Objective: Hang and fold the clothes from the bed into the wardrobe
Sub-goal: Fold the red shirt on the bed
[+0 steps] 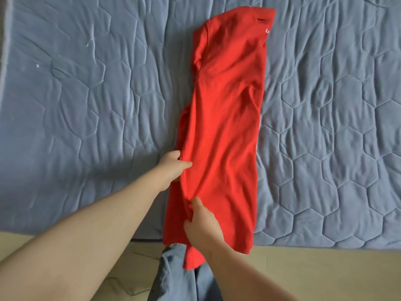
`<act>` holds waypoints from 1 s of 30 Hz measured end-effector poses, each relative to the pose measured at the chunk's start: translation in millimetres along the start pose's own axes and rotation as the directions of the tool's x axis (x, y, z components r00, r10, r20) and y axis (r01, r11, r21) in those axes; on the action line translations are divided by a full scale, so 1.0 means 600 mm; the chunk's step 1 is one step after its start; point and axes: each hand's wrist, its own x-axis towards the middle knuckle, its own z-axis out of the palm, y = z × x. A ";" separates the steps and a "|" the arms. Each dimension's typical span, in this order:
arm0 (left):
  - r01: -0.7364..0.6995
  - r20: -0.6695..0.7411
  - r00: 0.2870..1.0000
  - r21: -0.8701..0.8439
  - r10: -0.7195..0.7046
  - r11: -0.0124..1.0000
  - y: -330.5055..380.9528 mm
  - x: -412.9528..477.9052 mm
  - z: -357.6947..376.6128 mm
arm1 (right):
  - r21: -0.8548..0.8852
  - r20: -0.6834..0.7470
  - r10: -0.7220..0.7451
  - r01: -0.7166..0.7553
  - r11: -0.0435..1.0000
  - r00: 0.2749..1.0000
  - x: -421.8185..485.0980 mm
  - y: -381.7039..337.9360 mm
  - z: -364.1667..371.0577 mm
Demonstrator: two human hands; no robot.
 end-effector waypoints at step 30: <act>0.105 -0.205 0.978 0.318 -0.040 0.942 -0.217 -0.068 0.044 | 0.341 -0.432 0.407 -0.272 0.900 0.805 0.007 0.167 -0.049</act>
